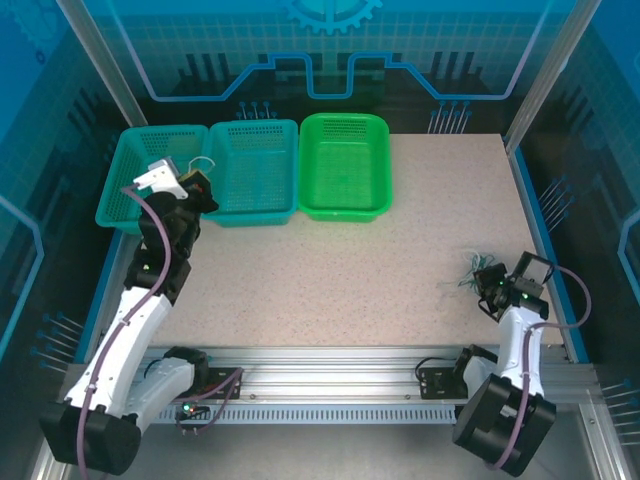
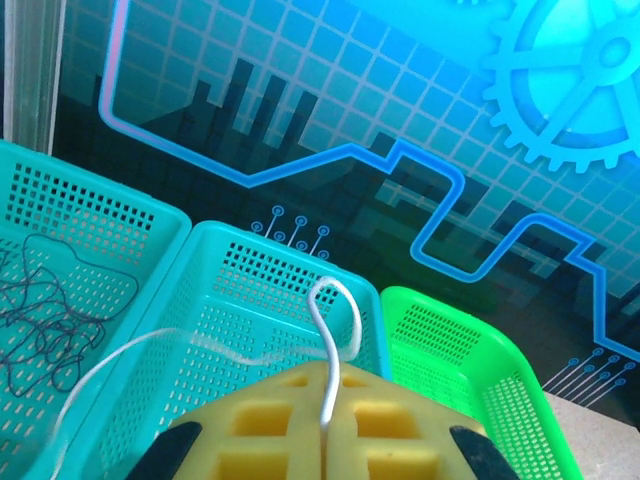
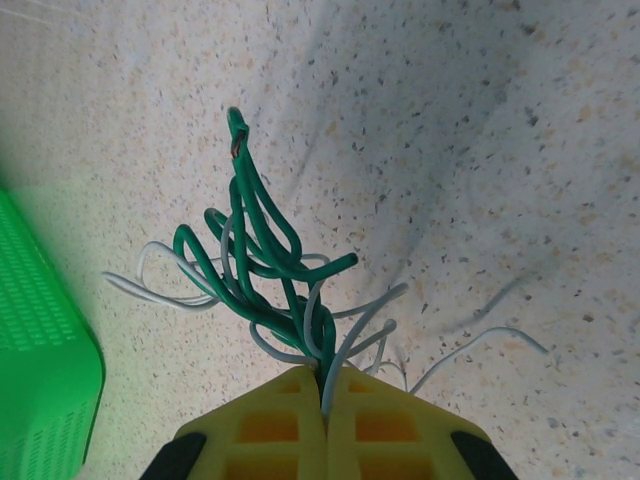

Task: Untangle the cables

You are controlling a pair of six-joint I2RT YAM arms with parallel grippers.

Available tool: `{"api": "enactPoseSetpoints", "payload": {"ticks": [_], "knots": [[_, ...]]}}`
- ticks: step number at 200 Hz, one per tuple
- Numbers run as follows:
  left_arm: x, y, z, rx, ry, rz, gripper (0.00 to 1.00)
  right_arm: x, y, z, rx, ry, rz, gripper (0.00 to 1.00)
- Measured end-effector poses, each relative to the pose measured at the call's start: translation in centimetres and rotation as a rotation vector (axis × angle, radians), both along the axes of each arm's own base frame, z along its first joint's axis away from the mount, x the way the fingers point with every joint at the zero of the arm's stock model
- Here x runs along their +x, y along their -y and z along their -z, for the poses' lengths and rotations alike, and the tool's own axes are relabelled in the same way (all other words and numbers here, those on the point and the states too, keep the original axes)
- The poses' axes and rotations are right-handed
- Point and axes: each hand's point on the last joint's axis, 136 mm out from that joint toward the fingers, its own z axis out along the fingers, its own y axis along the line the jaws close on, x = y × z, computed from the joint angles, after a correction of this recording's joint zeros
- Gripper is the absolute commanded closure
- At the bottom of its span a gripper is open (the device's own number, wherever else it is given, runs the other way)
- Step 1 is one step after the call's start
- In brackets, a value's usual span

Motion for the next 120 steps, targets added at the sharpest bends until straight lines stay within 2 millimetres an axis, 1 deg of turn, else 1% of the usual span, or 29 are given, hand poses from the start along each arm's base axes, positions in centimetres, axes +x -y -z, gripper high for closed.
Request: {"api": "enactPoseSetpoints", "payload": {"ticks": [25,33,46,59,65,77,90,102,110,120], "knots": [[-0.3,-0.9,0.7,-0.02,-0.045,-0.055,1.0,0.8,-1.9,0.9,-0.006,-0.054,-0.096,1.0],[-0.4,-1.3,0.8,-0.02,-0.058,-0.075,1.0,1.0,-2.3,1.2,-0.009,-0.064,-0.115,1.0],[-0.7,-1.9,0.5,-0.018,-0.061,-0.096,1.0,1.2,-2.3,1.6,-0.013,-0.077,-0.123,1.0],[-0.8,-1.7,-0.3,-0.02,-0.049,-0.079,1.0,1.5,-2.6,2.0,-0.029,-0.09,-0.147,1.0],[-0.8,-1.3,-0.9,-0.024,-0.039,-0.051,1.0,1.6,-3.0,2.1,-0.042,-0.096,-0.173,1.0],[-0.5,0.1,-2.1,-0.037,-0.016,0.029,1.0,2.0,-4.6,2.2,-0.071,-0.105,-0.255,1.0],[-0.1,1.9,-3.7,-0.055,0.02,0.13,1.0,2.6,-6.6,2.0,-0.102,-0.103,-0.352,1.0],[0.4,3.5,-5.5,-0.073,0.063,0.213,1.0,3.1,-8.0,1.9,-0.128,-0.1,-0.417,1.0],[0.7,4.5,-6.7,-0.078,0.084,0.265,1.0,3.2,-8.5,2.0,-0.139,-0.102,-0.442,1.0],[1.0,6.0,-8.6,-0.08,0.117,0.329,1.0,3.3,-8.9,2.3,-0.148,-0.11,-0.46,1.0]]}}
